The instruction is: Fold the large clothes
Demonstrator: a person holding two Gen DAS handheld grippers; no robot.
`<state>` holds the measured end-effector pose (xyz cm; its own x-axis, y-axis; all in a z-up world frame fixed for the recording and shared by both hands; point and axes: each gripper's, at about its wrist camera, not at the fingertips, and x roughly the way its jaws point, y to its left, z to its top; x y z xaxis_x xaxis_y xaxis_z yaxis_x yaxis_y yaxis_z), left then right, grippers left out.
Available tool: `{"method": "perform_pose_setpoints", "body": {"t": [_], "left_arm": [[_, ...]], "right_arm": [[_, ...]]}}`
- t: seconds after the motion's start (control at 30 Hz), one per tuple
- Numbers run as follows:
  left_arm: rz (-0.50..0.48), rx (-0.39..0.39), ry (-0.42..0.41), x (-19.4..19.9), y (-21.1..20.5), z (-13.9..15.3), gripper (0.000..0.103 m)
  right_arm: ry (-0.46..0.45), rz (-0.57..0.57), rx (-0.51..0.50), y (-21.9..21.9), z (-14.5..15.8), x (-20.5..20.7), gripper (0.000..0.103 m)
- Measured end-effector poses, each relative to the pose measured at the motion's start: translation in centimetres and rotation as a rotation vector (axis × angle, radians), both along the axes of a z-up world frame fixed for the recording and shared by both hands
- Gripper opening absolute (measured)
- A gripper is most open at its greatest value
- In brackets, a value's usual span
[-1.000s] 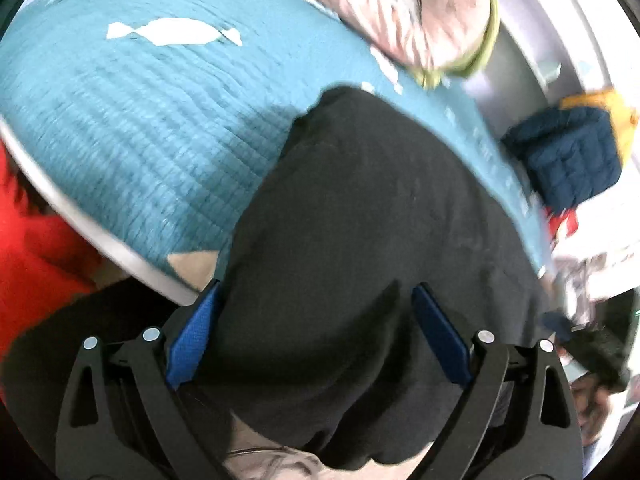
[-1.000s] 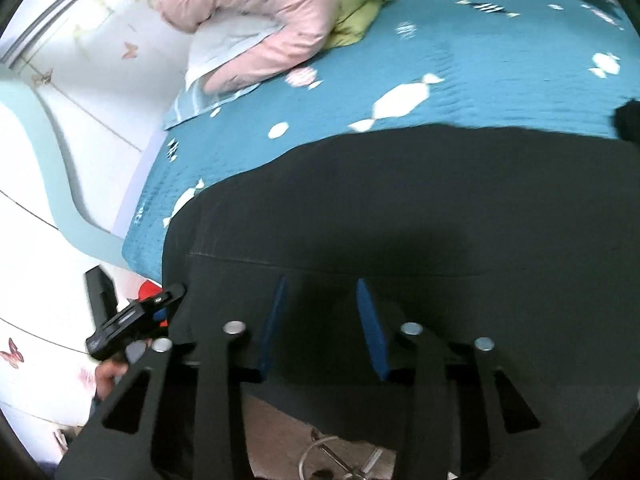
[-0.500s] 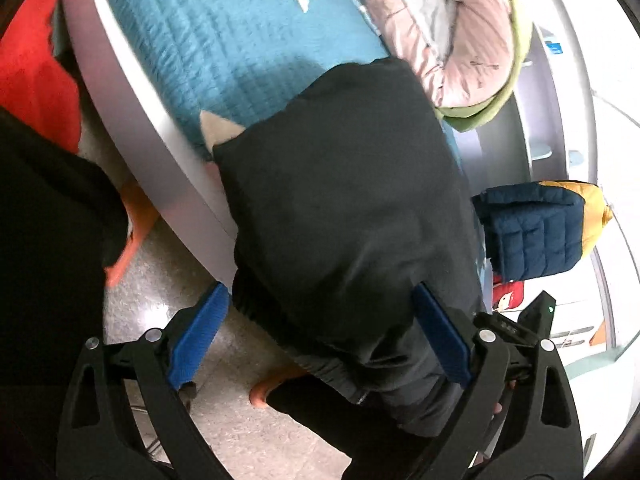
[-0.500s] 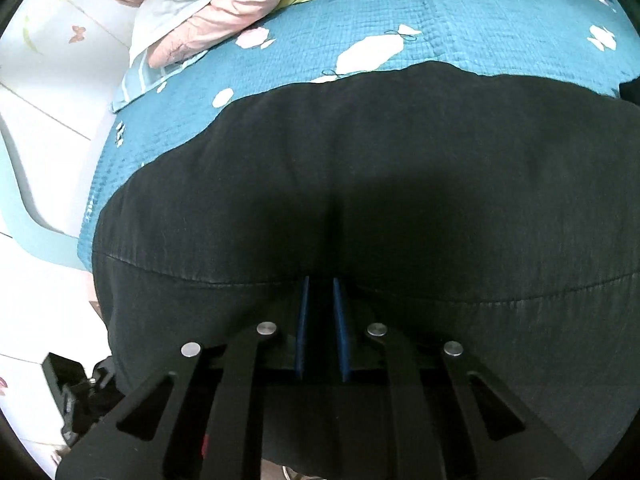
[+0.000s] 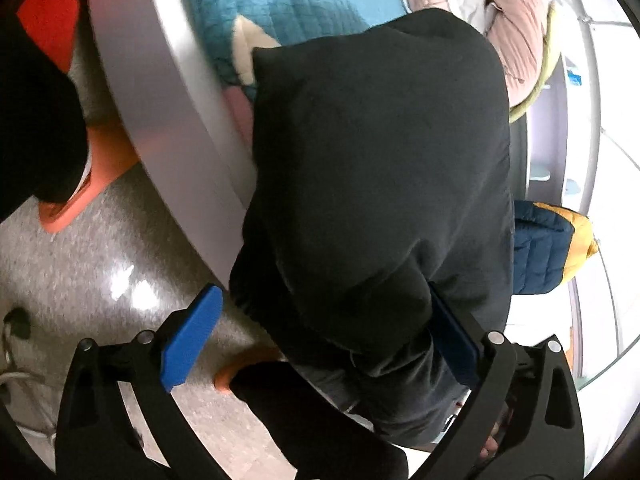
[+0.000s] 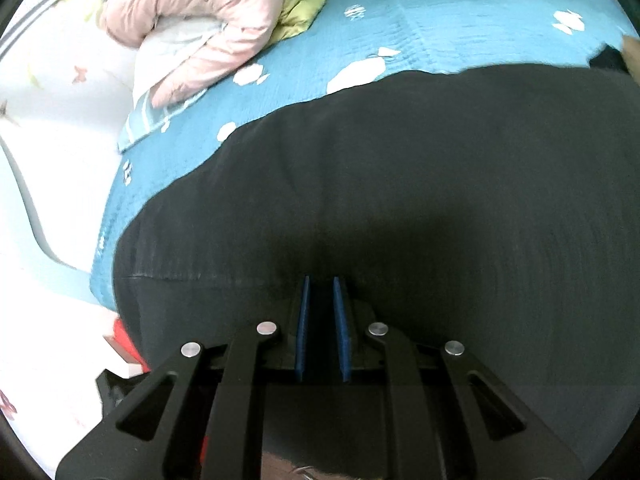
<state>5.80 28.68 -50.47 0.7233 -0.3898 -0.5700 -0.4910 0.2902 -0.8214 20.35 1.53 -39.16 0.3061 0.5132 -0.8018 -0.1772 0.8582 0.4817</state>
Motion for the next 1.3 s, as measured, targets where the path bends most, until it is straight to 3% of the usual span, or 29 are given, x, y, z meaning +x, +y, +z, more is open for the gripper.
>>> {"method": "perform_pose_setpoints", "body": {"t": [0.17,0.3,0.5,0.6,0.67,0.73,0.87,1.07,1.3], "left_arm": [[-0.017,-0.032,-0.037,1.1,0.5,-1.2,0.099],[0.006,-0.121,-0.048,1.2,0.4,-2.4,0.099],[-0.045,-0.087,-0.038,1.4,0.5,-0.5,0.088],[-0.083,-0.091,-0.031,1.5,0.4,0.9,0.081],[-0.111,-0.067,-0.034,1.8,0.4,1.8,0.076],[-0.147,-0.026,-0.053,2.0,0.4,2.9,0.068],[-0.204,0.042,-0.081,2.1,0.1,5.1,0.062],[-0.301,0.104,-0.093,3.1,-0.2,7.7,0.061],[-0.378,0.097,-0.085,3.8,0.3,7.8,0.061]], "right_arm": [[-0.026,-0.084,0.108,-1.8,0.9,-5.9,0.016],[-0.036,-0.155,0.150,-2.0,-0.4,-9.0,0.016],[-0.080,-0.161,0.145,-0.9,0.6,-12.0,0.018],[-0.150,-0.113,0.075,0.7,1.1,-14.3,0.034],[-0.210,-0.069,0.001,2.0,1.0,-16.1,0.035],[-0.232,-0.041,-0.021,2.9,0.4,-17.1,0.035],[-0.271,0.002,-0.048,4.1,0.1,-18.3,0.039],[-0.545,0.187,-0.268,8.7,0.7,-21.4,0.061],[-0.799,0.265,-0.535,11.9,-1.2,-23.0,0.074]]}}
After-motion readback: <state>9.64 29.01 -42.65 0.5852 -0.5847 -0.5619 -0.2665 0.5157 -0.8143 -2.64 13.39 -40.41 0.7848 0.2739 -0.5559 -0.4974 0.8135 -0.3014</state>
